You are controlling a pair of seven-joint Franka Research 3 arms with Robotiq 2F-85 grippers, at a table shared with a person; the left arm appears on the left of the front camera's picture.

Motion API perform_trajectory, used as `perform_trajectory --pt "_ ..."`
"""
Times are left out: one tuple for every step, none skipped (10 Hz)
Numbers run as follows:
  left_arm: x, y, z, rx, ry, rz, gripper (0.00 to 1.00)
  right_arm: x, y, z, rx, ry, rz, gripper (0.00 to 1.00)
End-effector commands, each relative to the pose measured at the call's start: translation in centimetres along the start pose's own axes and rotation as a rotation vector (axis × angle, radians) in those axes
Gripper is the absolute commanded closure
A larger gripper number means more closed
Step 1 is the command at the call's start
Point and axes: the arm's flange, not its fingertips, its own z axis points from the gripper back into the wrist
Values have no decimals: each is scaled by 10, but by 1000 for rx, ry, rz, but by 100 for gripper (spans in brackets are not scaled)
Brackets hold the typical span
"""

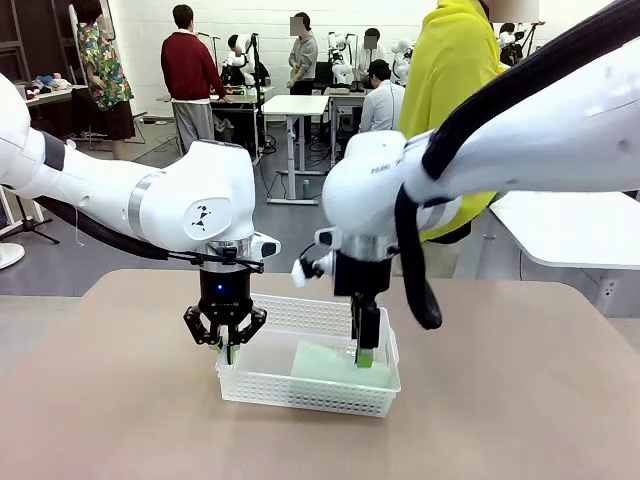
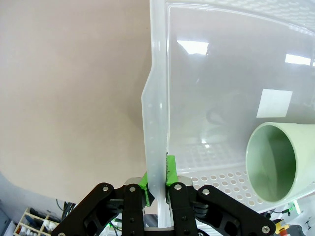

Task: Clean and organize the cups into the basket.
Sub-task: Pick up the Organizing basket and move it to the center of the table, then pick up the Reusable plastic cup from the right side of the table and place it inside the Organizing basket.

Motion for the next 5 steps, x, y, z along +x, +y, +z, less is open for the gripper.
perform_trajectory --pt "1 0 1 2 -6 0 100 -54 43 34 -87 -86 -57 0" --pt "1 0 1 2 -6 0 100 -76 55 49 -107 -130 -74 0" --pt "1 0 1 2 -6 0 100 -102 66 60 -112 -193 -57 0" --pt "1 0 1 2 -6 0 100 -134 76 68 -128 -270 -26 0" --pt "1 0 1 2 -6 0 100 -162 78 68 -124 -335 -6 0"
